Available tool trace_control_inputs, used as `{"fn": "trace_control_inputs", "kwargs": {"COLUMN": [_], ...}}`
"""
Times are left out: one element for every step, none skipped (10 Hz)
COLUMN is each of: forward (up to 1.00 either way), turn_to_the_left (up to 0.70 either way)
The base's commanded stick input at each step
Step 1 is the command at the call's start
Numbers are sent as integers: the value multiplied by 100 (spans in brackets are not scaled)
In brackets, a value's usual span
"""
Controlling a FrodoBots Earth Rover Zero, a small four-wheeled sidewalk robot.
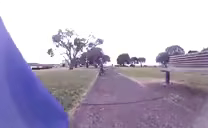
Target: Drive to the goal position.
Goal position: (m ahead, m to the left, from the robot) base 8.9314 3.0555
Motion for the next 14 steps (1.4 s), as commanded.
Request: {"fn": "trace_control_inputs", "kwargs": {"forward": [70,70,70,70,70,70,70,70,70,70,70,70,70,70], "turn_to_the_left": [0,0,0,0,0,0,0,0,0,0,0,0,0,0]}}
